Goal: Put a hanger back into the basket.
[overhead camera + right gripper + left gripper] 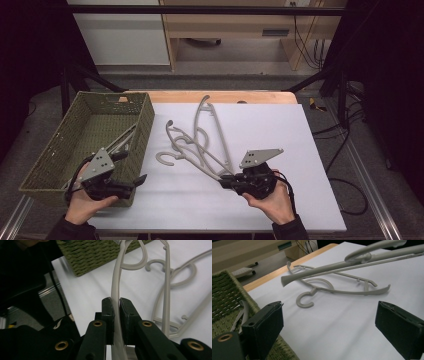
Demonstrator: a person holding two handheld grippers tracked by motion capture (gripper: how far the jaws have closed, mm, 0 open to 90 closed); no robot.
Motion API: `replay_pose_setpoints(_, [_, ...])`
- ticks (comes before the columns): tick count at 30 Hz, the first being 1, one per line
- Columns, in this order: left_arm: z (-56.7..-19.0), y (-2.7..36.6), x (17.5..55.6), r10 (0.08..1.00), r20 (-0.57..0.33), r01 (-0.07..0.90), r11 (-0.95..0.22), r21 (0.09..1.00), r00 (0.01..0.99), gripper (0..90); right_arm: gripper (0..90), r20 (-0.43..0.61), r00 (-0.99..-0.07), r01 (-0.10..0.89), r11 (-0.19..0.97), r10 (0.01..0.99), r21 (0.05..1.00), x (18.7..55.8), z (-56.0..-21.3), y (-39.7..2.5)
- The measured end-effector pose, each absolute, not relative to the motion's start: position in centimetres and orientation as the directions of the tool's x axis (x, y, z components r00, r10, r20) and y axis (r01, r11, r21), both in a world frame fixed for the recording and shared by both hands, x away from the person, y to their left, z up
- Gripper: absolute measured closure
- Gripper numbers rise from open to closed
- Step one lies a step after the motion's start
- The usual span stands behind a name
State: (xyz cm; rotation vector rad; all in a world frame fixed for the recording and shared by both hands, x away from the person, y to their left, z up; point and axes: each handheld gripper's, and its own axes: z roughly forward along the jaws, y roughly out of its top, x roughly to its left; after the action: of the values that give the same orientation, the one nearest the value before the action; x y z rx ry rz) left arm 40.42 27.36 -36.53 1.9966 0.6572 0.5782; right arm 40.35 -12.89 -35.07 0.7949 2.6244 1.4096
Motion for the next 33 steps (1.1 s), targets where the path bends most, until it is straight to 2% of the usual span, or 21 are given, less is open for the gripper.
replay_pose_setpoints(6, [-36.2,25.5,40.8,0.588,0.215,0.173,-0.533,0.829,0.78,8.0,82.4,0.217,-0.883,0.407,0.452,0.416,0.794,40.4,-34.9,-12.8])
replay_pose_setpoints(15, [-35.9,23.0,42.3,0.501,0.285,0.125,-0.637,0.761,0.817,12.7,82.4,0.238,-0.897,0.399,0.449,0.372,0.8,39.9,-34.4,-12.9])
replay_pose_setpoints(20, [-36.3,22.4,43.0,0.467,0.325,0.092,-0.673,0.734,0.822,18.9,82.3,0.251,-0.905,0.392,0.444,0.343,0.806,39.5,-34.0,-13.1])
replay_pose_setpoints(23, [-36.5,22.1,43.1,0.446,0.339,0.071,-0.684,0.726,0.829,25.3,82.2,0.259,-0.91,0.388,0.441,0.325,0.809,39.5,-34.0,-13.2])
replay_pose_setpoints(24, [-36.5,22.0,43.2,0.433,0.351,0.059,-0.694,0.717,0.83,30.4,82.2,0.262,-0.91,0.389,0.441,0.322,0.809,39.5,-34.0,-13.2])
replay_pose_setpoints(33, [-37.1,21.6,43.8,0.407,0.385,0.027,-0.715,0.698,0.828,44.8,82.2,0.265,-0.908,0.393,0.442,0.324,0.806,39.5,-34.2,-13.5])
